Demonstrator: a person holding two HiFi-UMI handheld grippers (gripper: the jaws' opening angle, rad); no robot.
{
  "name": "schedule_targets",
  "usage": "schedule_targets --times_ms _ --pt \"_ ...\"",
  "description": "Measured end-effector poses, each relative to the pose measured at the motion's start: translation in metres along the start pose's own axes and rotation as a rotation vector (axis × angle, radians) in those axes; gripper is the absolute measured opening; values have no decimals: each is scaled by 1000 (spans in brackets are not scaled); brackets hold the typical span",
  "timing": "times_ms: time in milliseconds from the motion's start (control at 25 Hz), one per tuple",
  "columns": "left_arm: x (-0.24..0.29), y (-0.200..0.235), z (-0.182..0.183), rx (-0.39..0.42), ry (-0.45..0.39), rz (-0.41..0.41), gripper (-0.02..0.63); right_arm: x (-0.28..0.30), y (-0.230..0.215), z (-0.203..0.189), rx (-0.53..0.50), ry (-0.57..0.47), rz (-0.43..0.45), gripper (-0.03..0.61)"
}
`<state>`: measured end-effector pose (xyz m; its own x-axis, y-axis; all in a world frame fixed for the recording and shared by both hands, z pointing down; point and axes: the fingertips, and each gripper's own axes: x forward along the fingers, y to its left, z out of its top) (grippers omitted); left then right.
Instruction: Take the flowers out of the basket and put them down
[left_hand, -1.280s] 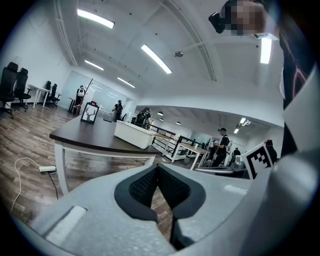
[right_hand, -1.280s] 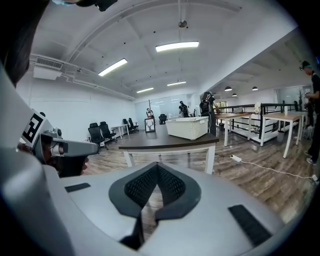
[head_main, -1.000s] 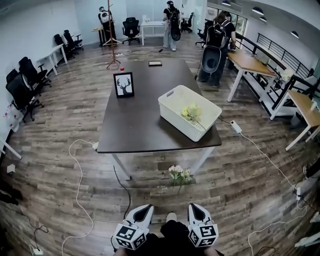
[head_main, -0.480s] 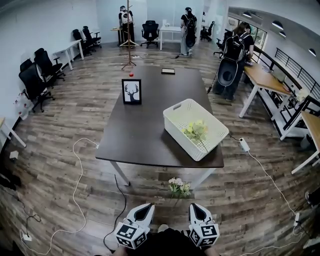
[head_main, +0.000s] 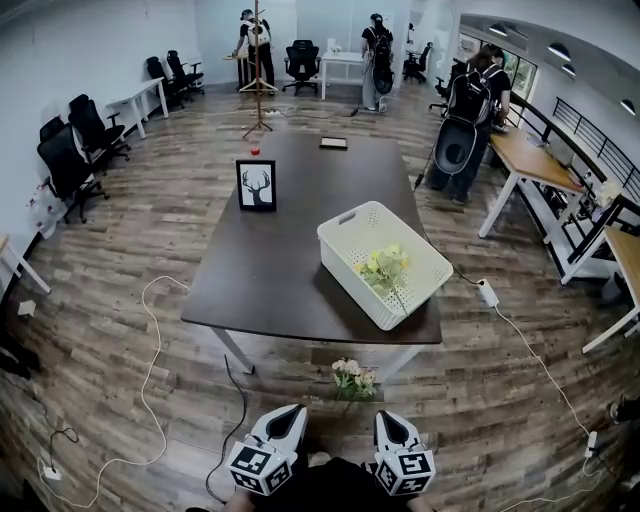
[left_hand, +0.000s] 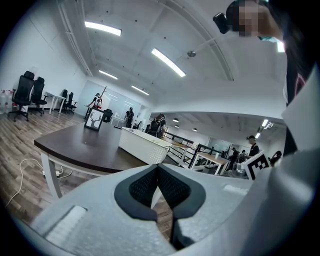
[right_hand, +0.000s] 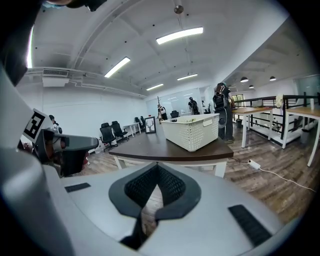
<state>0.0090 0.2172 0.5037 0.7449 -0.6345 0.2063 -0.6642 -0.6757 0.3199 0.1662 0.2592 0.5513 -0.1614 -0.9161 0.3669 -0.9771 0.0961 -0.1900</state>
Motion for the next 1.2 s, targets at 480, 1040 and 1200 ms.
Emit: schedule_targets --times_ms 480,1040,1200 --pt "37 31 16 2 15 -40 7 29 -18 12 45 -8 -80 7" --pt "106 121 62 20 63 -129 7 134 10 55 50 6 -104 8" --pt "124 150 72 19 76 -164 7 162 15 62 58 11 -140 8"
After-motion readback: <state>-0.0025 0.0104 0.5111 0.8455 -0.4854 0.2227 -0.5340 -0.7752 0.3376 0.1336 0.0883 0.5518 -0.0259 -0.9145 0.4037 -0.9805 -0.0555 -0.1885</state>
